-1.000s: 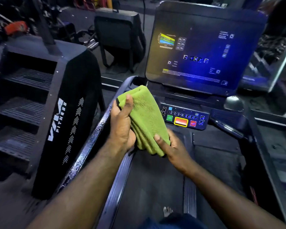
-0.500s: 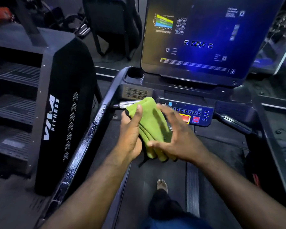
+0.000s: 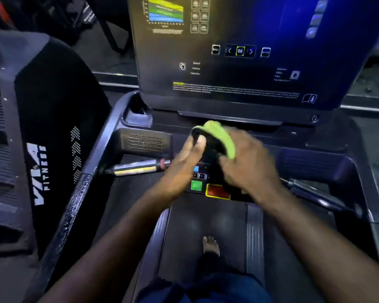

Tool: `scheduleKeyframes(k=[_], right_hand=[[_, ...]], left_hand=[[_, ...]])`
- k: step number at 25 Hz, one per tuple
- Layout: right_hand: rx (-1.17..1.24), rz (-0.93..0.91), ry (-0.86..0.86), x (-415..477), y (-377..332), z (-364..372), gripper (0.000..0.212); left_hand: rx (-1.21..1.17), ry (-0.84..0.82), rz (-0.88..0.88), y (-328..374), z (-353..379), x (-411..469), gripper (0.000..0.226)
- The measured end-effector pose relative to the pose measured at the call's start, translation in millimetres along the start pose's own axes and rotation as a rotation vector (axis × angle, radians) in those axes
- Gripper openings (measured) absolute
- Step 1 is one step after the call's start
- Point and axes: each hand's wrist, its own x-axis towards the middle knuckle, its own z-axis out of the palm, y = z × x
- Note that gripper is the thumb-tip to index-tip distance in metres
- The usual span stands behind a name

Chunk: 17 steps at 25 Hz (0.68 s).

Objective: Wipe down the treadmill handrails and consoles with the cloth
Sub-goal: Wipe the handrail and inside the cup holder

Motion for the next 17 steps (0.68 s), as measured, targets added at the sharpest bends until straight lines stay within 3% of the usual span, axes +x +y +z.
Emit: scheduleKeyframes(k=[2,4,6,8,11,14,17], right_hand=[[-0.285,0.051,-0.067,29,41,-38,0.077],[-0.521,0.093,-0.261,39,72,-54,0.075],[-0.67,0.054,-0.435,44,83,-38,0.07],[-0.736,-0.021,-0.444,56,76,-20,0.059],[-0.676,-0.065,-0.426,74,52,1,0.051],[-0.444,-0.066,-0.409,84,10,39,0.062],[-0.321,-0.012,-0.307,106,-19,75,0.052]], left_hand=[[0.515,0.08,-0.041,-11,-13,22,0.073],[0.807,0.174,-0.096,-26,-27,28,0.079],[0.798,0.231,-0.102,-42,-43,32,0.071],[0.755,0.234,-0.021,-50,-55,34,0.054],[0.783,0.16,0.053,-61,-72,35,0.046],[0.938,0.042,0.066,-74,-90,43,0.069],[1.016,0.029,0.102,-84,-115,47,0.082]])
